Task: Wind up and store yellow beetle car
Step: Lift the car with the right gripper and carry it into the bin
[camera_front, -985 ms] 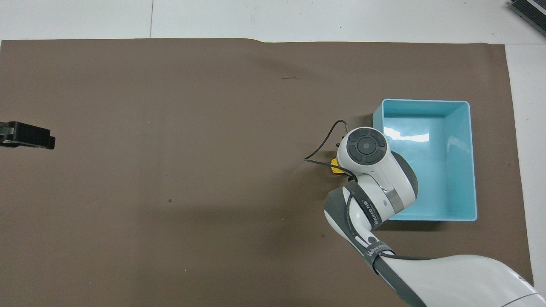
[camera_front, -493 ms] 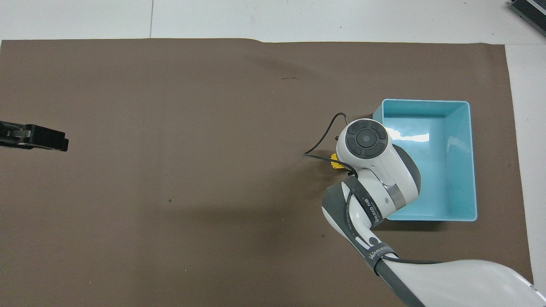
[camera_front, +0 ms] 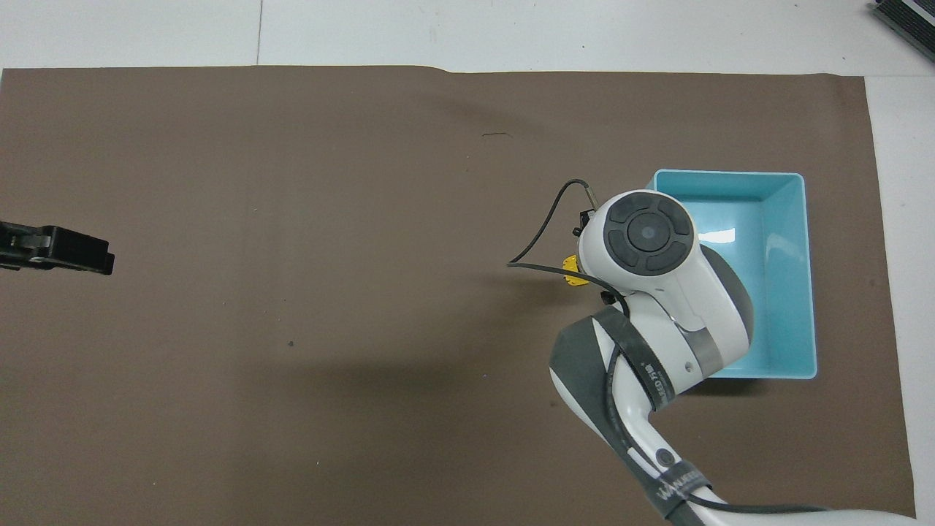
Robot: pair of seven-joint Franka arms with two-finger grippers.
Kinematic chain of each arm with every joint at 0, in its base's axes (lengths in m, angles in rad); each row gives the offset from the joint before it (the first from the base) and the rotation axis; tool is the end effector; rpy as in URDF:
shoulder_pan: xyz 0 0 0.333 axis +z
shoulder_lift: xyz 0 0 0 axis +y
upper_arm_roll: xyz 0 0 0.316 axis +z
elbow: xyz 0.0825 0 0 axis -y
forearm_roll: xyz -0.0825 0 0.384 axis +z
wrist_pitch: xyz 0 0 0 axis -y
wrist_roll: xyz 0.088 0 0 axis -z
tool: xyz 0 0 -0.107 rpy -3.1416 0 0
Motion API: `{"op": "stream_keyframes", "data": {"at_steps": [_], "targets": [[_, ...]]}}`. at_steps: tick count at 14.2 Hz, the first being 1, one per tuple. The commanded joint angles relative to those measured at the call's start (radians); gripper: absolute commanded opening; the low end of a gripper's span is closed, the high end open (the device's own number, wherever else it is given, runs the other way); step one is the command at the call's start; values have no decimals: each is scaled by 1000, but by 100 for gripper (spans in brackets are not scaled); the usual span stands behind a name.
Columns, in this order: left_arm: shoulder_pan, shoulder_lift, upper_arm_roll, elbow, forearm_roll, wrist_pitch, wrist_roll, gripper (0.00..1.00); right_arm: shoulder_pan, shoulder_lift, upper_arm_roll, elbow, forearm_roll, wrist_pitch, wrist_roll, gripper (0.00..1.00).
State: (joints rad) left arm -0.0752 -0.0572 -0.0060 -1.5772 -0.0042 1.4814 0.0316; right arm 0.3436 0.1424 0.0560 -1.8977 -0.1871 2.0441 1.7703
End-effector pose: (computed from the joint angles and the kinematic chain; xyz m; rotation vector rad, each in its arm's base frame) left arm 0.5256 -0.0434 0.6448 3.1331 -0.1773 -0.0607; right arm 0.5527 0.2211 0.4283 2.4517 -1.8372 0.2187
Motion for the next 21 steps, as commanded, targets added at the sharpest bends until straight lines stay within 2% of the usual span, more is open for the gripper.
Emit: {"op": "stream_keyframes", "data": {"at_steps": [1, 4, 8, 14, 17, 21], "targets": [[-3, -50, 12, -64, 6, 0, 2, 100, -20, -38, 7, 57, 69, -94, -161, 0], [-5, -52, 12, -75, 1, 2, 5, 100, -29, -70, -4, 97, 101, -148, -317, 0], [-3, -50, 14, -75, -22, 43, 5, 100, -127, -138, -5, 97, 181, -194, -625, 0], [-3, -43, 14, -63, -30, 33, 7, 100, -221, -175, -10, 86, 182, -294, -1096, 0], [-3, -43, 14, -63, -30, 34, 7, 100, -273, -190, -10, 46, 181, -272, -1346, 0], [-3, -43, 14, -63, -30, 33, 7, 100, -325, -219, -11, -21, 158, -214, -1540, 0]]}}
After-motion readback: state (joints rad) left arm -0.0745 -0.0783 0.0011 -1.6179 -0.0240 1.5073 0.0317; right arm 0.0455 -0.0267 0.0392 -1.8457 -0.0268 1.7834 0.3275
